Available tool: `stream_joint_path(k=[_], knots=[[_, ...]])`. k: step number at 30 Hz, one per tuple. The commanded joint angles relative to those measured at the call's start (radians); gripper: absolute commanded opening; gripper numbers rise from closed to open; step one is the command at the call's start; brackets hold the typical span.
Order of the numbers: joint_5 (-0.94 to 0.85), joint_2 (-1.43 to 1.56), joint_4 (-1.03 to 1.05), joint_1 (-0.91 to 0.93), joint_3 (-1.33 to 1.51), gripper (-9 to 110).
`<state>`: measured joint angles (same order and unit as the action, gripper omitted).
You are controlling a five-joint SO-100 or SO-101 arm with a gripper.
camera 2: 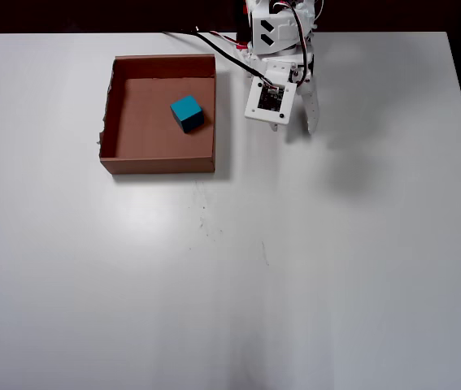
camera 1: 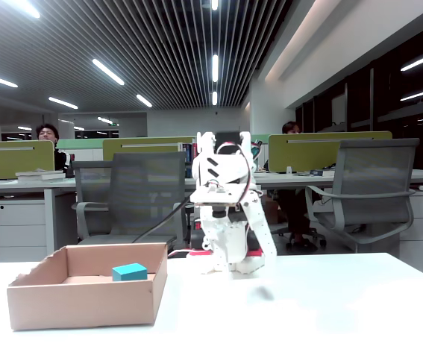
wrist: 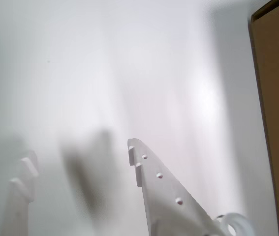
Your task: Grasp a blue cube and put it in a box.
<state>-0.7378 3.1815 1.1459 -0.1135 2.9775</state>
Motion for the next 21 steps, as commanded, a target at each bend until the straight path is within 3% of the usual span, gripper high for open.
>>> stream_joint_path(k=[1, 21], knots=[[-0.008, 0.002, 0.005, -0.008, -0.008, 24], [-0.008, 0.002, 0.005, -0.008, -0.008, 25]])
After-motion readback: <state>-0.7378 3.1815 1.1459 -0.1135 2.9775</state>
